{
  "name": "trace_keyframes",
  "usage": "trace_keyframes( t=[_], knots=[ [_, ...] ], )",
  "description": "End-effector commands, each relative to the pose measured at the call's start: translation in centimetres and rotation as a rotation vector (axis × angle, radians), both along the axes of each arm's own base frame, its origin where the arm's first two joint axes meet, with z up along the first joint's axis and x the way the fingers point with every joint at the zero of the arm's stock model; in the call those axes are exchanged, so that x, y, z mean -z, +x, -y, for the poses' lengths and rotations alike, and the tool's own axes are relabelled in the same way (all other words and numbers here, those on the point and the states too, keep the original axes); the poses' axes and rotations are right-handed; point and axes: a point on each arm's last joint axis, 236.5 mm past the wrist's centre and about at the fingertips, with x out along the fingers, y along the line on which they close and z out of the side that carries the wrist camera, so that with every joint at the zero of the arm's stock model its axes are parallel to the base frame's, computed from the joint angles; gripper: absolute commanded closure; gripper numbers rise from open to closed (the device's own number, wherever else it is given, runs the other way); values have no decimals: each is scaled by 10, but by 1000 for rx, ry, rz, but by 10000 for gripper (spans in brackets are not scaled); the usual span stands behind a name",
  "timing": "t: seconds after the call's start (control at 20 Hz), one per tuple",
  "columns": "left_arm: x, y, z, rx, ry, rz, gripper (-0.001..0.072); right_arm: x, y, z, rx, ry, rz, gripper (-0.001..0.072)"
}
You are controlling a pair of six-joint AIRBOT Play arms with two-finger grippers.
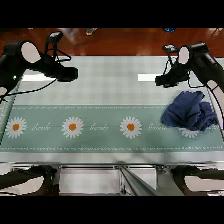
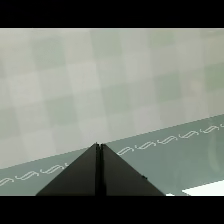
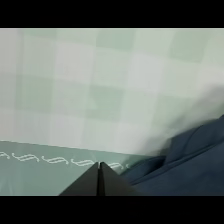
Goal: Fold the shirts.
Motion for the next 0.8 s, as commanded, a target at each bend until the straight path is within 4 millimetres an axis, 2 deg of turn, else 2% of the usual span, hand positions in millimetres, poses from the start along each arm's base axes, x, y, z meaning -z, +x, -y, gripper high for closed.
trace_keyframes(
  t=[0.0,0.65,0.75],
  knots=[
    [1,0,0,1,1,-1,684,0,0,-1,-1,1,0,685],
    [0,0,0,0,0,1,684,0,0,-1,-1,1,1,685],
    [-6,13,2,-10,-13,57,684,-3,14,-4,-4,17,60,685]
  ],
)
